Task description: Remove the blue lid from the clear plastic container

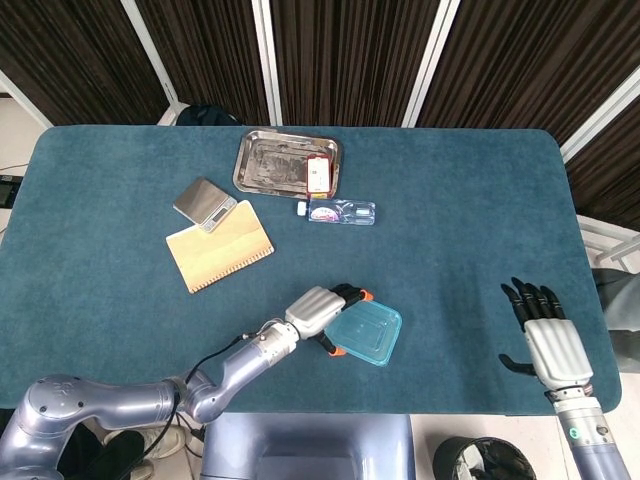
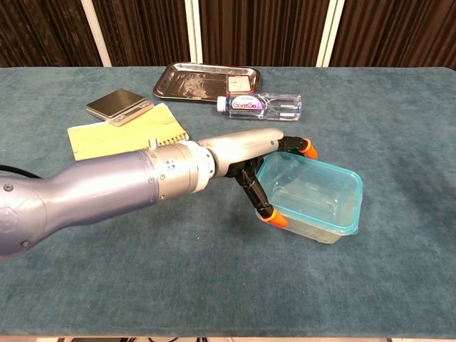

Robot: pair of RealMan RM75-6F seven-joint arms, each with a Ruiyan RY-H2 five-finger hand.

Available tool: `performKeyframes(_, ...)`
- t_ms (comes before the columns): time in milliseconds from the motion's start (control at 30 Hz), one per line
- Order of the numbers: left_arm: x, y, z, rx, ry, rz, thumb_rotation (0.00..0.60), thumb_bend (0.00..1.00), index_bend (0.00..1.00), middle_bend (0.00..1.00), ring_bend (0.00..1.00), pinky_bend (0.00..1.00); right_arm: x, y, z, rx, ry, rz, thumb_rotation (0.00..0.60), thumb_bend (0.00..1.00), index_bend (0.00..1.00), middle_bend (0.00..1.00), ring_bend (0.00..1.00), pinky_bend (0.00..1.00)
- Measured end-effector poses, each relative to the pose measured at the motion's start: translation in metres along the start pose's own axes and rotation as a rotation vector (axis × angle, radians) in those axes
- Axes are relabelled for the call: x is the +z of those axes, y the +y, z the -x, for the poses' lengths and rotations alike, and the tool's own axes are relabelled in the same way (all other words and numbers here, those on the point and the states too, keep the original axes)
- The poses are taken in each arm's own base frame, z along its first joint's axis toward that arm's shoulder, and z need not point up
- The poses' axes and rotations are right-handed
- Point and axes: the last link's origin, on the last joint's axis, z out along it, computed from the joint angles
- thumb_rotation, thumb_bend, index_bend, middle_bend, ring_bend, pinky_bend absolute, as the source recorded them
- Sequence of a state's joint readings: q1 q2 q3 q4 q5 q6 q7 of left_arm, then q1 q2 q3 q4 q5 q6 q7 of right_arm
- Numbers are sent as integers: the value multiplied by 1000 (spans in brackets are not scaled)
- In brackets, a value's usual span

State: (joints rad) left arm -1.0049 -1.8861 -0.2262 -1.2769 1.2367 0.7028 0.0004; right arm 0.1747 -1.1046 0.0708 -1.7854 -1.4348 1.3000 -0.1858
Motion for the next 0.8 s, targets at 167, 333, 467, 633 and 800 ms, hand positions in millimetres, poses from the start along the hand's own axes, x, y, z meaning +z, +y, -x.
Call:
performKeyframes(167, -1, 1, 6, 2, 1, -5, 600, 147, 271, 290, 244, 424, 1, -14, 9, 18, -39, -24, 600, 238, 0, 0, 0, 0)
performKeyframes(333, 0, 1, 7, -1, 9, -13, 600, 147, 271, 290, 244, 423, 0, -28, 19, 42, -63, -50, 600, 237, 0, 0, 0, 0)
performKeyframes(467, 2, 3, 5, 5, 10, -9, 600, 147, 271, 290, 244, 424, 1, -42, 26, 57, -79, -72, 600, 237, 0, 0, 0, 0)
performKeyframes(633, 5, 5, 5, -4, 12, -15, 600, 147, 271, 290, 244, 424, 4, -58, 34, 81, -90, -88, 600, 238, 0, 0, 0, 0)
performKeyframes(800, 6, 6, 8, -2, 12, -22, 600, 147, 271, 290, 244, 424, 7, -72, 39, 112, -91, -94, 600, 238, 0, 0, 0, 0)
